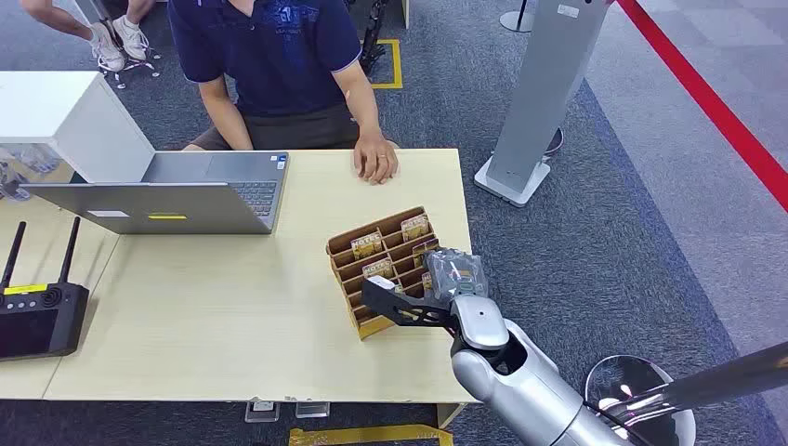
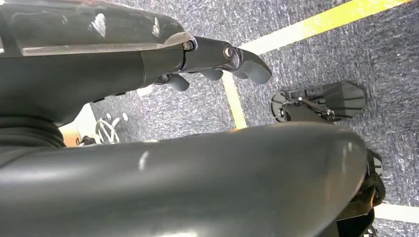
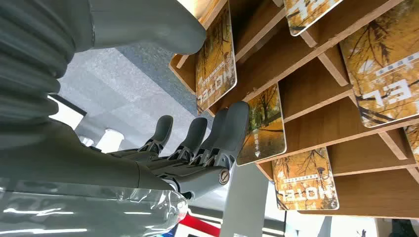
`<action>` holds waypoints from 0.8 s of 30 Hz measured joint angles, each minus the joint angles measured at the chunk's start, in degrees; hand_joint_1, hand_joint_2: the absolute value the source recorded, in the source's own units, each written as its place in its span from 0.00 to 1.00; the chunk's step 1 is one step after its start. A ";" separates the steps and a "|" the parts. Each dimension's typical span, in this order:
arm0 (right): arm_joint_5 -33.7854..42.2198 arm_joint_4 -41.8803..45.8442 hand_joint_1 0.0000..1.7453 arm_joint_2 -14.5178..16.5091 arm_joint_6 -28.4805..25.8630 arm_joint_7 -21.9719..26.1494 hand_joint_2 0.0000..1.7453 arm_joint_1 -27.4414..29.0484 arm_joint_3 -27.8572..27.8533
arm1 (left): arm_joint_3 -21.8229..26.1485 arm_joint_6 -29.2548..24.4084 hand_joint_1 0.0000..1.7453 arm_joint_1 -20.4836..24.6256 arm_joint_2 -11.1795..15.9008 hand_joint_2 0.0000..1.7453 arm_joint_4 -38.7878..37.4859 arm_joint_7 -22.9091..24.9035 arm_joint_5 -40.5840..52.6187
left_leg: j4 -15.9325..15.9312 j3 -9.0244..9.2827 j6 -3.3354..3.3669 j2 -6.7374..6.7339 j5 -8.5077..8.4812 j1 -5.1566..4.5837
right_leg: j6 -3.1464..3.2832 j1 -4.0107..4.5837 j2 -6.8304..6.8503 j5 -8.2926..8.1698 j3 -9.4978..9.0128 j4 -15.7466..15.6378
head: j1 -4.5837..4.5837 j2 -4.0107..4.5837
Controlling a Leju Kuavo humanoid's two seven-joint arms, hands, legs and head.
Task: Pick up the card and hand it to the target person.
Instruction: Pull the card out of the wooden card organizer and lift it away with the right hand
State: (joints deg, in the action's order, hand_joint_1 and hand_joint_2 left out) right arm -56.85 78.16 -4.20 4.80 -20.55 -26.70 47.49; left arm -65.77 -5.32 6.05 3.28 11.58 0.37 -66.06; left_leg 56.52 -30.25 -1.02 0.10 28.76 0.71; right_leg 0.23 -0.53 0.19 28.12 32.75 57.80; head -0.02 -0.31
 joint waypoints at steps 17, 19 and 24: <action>-0.15 -0.51 0.72 0.06 -0.33 -0.44 1.00 -0.62 0.24 | 0.00 -0.03 0.00 -0.01 0.00 0.00 0.00 -0.09 -0.03 | 0.00 0.02 0.00 0.00 0.00 0.00 | 0.00 0.00 0.00 0.00 0.00 0.00 | 0.00 0.00; -0.15 -0.49 0.68 0.03 -0.38 -0.56 1.00 -0.64 0.23 | 0.00 -0.03 0.00 -0.01 0.00 0.00 0.00 -0.09 -0.03 | 0.00 0.02 0.00 0.00 0.00 0.00 | 0.00 0.00 0.00 0.00 -0.01 0.00 | 0.00 0.00; -0.18 -0.48 0.67 -0.11 -0.40 -0.89 1.00 -0.62 0.20 | 0.00 -0.03 0.00 -0.01 0.00 0.00 0.00 -0.09 -0.01 | 0.00 0.02 0.00 0.00 0.00 0.00 | 0.00 0.00 0.00 0.00 0.00 0.00 | 0.00 0.00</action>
State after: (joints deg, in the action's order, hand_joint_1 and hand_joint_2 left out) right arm -57.02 77.68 -4.31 4.39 -21.44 -27.32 47.69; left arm -65.77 -5.35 6.04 3.28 11.58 0.28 -66.07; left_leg 56.52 -30.22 -1.02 0.10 28.76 0.71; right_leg 0.23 -0.53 0.19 28.12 32.75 57.80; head -0.02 -0.31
